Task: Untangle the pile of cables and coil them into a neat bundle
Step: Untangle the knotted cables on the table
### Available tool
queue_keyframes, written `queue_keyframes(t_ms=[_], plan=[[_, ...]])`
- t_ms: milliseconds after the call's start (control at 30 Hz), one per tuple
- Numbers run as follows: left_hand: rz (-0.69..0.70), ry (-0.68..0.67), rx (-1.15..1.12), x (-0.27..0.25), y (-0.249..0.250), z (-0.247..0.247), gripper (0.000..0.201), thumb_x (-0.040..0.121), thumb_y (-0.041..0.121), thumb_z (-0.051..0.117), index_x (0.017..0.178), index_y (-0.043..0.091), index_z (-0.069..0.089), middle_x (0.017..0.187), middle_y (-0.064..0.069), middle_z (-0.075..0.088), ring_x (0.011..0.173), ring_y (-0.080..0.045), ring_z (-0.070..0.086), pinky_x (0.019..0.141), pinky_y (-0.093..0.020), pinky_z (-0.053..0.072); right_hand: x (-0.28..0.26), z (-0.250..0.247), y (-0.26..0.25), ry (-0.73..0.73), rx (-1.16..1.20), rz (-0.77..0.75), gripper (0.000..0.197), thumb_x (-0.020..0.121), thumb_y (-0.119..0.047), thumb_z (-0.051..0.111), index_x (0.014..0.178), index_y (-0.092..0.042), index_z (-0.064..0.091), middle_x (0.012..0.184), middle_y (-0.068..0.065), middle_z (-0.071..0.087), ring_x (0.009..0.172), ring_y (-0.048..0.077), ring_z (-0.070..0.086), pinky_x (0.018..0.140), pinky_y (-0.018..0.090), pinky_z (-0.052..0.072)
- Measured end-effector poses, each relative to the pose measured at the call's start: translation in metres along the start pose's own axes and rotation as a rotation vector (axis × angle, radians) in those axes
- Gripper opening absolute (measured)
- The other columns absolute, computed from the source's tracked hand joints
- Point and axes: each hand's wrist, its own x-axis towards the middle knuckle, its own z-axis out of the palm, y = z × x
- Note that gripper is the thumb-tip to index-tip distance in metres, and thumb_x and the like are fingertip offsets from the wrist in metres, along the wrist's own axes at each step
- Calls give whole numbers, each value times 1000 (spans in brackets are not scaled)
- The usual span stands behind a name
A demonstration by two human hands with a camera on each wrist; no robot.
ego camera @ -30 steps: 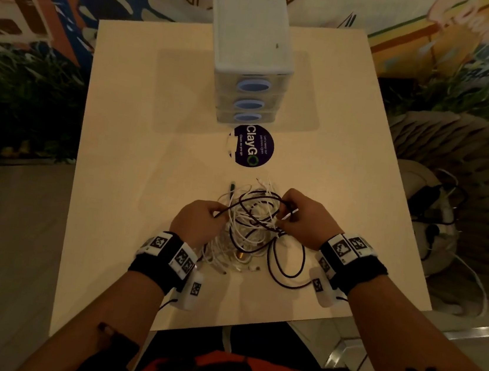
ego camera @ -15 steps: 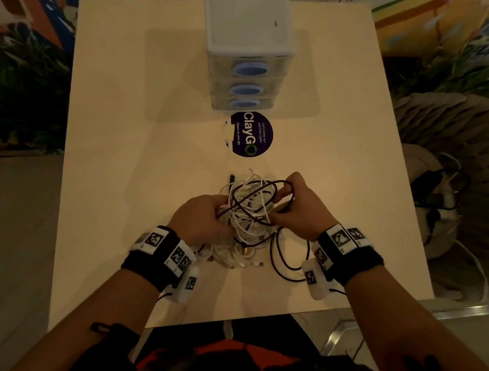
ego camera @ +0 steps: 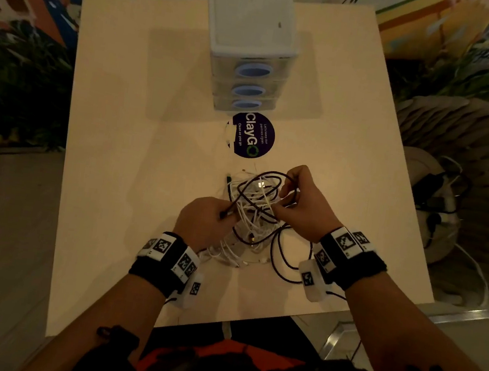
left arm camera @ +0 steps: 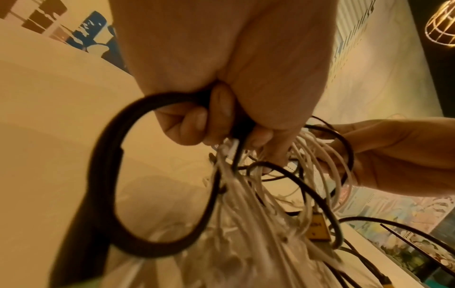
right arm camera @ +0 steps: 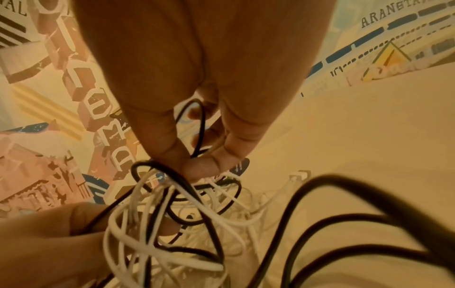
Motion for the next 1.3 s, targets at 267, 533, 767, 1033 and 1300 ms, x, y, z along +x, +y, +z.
queue_keyframes(t_ms=[267,533,767,1033,1300], plan=[[47,-29,-291,-7,18,-9,43,69,57,86,106,38,73,45,15,51,41,-4,41,48,-18,32,-1,2,-12,-48,69,4,31,79,-10,81,89,-18,52,90,3,61,74,30,64,71,42,55],[56,151,-92,-11,17,6,15,85,47,75,86,33,71,51,7,53,52,-9,54,50,-31,42,-4,-5,-13,-18,-139,-82,25,76,-8,71,80,-22,51,82,1,57,75,21,55,72,45,52],[23,197,-121,-14,-5,-5,17,90,40,62,79,27,60,54,-1,47,50,-17,48,50,-36,37,-9,-31,-2,39,-319,-30,30,76,-6,69,95,-29,66,88,-3,54,77,9,53,71,23,44],[-12,167,-8,-12,-4,-8,16,94,44,66,87,30,64,53,3,49,51,-12,48,49,-28,27,-8,-34,-11,-120,-313,126,18,96,-14,61,107,-18,75,85,-11,73,74,2,69,74,20,57],[-130,148,44,-7,-11,-12,17,96,42,61,91,26,62,68,6,55,69,-24,57,52,-29,32,-16,-55,-34,200,61,-63,16,101,-33,59,98,-25,72,65,-6,64,57,11,59,62,37,54]])
